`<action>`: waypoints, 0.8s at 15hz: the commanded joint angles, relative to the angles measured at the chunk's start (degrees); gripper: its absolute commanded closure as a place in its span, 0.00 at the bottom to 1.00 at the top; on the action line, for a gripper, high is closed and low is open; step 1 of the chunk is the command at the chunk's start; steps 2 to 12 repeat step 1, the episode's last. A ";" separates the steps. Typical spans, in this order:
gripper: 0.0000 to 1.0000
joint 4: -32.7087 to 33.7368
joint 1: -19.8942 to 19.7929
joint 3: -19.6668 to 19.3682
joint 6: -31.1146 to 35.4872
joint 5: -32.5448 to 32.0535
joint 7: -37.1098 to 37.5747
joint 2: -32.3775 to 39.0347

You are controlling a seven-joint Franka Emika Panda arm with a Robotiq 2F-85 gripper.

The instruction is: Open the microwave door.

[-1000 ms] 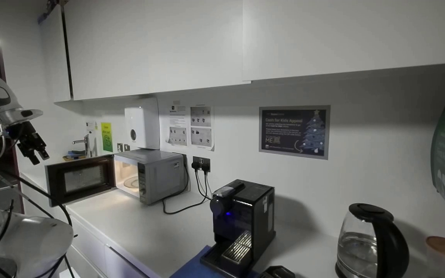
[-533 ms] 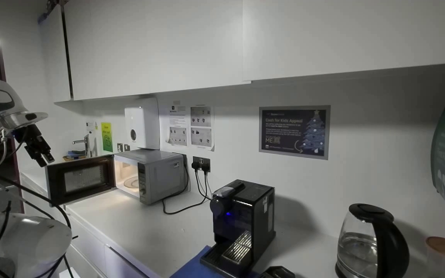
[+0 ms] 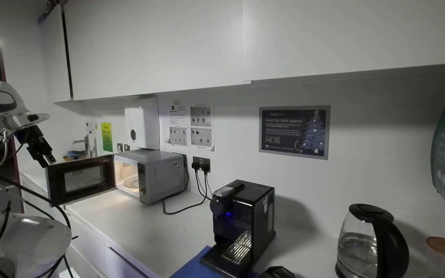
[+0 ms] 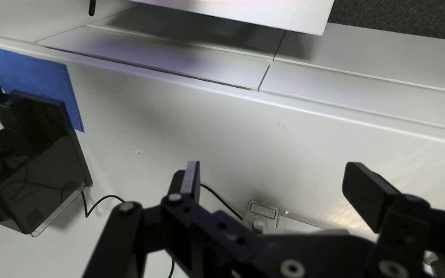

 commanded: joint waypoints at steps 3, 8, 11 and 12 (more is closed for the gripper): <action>0.00 0.23 -2.64 0.88 -0.34 1.44 -2.02 -1.43; 0.00 0.23 -2.64 0.88 -0.34 1.44 -2.02 -1.43; 0.00 0.23 -2.64 0.88 -0.34 1.44 -2.02 -1.43; 0.00 0.23 -2.64 0.88 -0.34 1.44 -2.02 -1.43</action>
